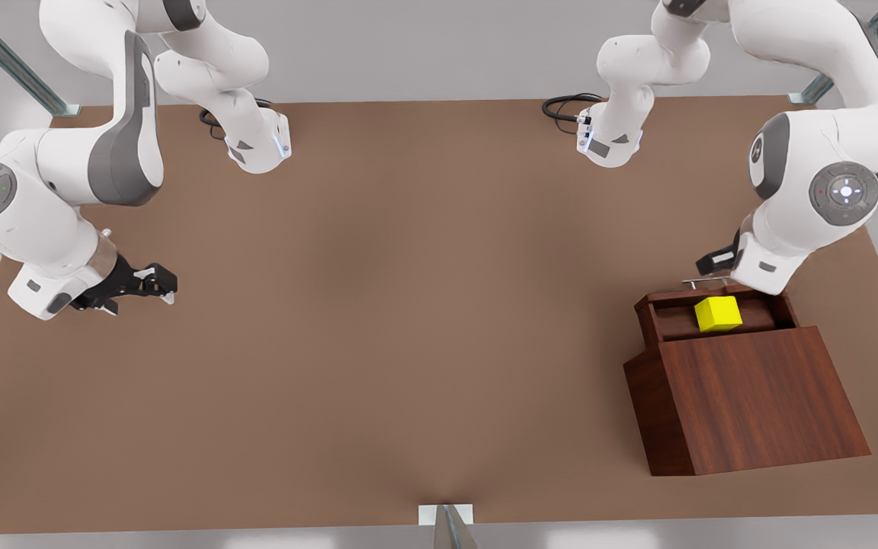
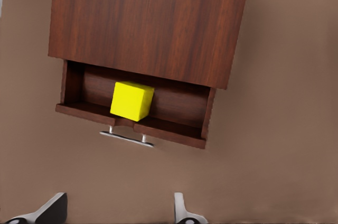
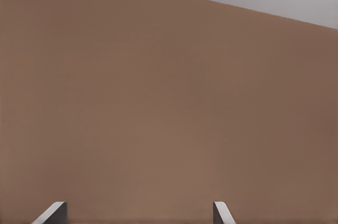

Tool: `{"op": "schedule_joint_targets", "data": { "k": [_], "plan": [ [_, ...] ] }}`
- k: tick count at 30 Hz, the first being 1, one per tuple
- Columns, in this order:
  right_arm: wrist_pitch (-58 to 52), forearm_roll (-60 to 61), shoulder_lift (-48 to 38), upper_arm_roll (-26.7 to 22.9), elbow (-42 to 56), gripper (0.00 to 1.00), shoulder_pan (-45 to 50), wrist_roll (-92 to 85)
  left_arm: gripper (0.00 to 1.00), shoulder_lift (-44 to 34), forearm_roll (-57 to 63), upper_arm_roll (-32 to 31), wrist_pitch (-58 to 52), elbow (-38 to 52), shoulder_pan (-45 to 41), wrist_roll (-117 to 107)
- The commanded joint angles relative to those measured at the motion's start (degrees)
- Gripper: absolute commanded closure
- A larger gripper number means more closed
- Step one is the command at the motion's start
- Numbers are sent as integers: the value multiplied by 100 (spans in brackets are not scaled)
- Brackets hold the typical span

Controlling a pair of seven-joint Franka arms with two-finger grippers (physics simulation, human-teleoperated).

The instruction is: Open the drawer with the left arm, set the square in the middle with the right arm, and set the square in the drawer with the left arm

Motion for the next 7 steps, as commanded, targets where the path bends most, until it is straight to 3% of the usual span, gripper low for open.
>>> {"op": "schedule_joint_targets", "data": {
  "k": [1,3,7],
  "plan": [
    [13,9,-1,-9,0,0,0,9,0,3,-221,1,-25,38,-19,155],
    [31,9,-10,-44,0,0,-9,53,0,-6,-247,54,-139,91,-300,1219],
    [22,-18,-10,-44,0,0,0,546,0,-24,-493,160,-122,117,-397,1210]
  ]
}}
